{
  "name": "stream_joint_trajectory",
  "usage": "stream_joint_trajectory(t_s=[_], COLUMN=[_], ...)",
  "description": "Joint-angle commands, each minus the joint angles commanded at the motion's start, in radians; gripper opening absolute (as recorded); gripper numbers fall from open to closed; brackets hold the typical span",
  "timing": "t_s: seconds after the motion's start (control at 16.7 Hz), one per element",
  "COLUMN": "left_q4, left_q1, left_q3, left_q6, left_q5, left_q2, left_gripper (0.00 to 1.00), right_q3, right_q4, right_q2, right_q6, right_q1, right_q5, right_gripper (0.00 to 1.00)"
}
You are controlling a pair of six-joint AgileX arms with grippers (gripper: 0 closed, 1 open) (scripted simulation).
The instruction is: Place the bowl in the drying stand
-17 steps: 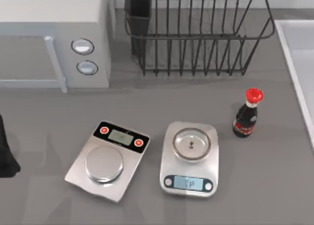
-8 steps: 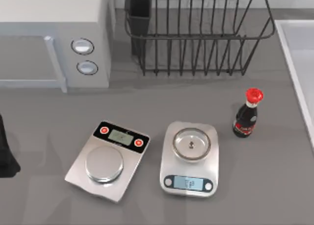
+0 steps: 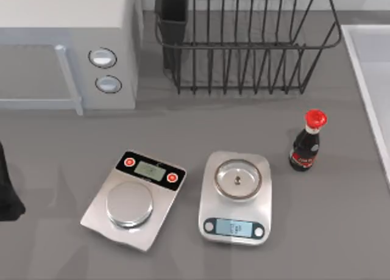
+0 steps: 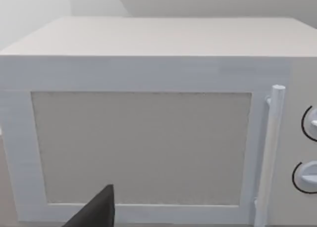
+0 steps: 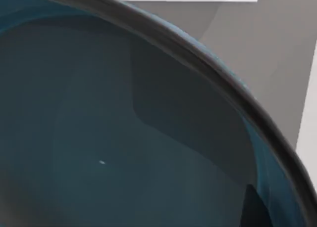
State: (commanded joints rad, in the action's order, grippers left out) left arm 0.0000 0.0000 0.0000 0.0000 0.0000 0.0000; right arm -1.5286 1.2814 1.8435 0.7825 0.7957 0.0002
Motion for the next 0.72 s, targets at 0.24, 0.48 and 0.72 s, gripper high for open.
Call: stream_joint_trajectory(t_s=[0.24, 0.48, 0.72], left_q4=[0.000, 0.000, 0.000], left_q1=[0.000, 0.000, 0.000], left_q3=[0.000, 0.000, 0.000], left_q6=[0.000, 0.000, 0.000], left_q5=[0.000, 0.000, 0.000], left_q2=[0.000, 0.000, 0.000], left_gripper=[1.00, 1.00, 1.00], right_q3=[-0.217, -0.298, -0.296], right_q4=[0.248, 0.330, 0.327], right_q2=[-0.035, -0.059, -0.056], right_q6=[-0.001, -0.004, -0.005], right_q1=[-0.001, -0.004, -0.005], right_q5=[0.000, 0.001, 0.000], right_gripper=[0.00, 0.00, 0.00])
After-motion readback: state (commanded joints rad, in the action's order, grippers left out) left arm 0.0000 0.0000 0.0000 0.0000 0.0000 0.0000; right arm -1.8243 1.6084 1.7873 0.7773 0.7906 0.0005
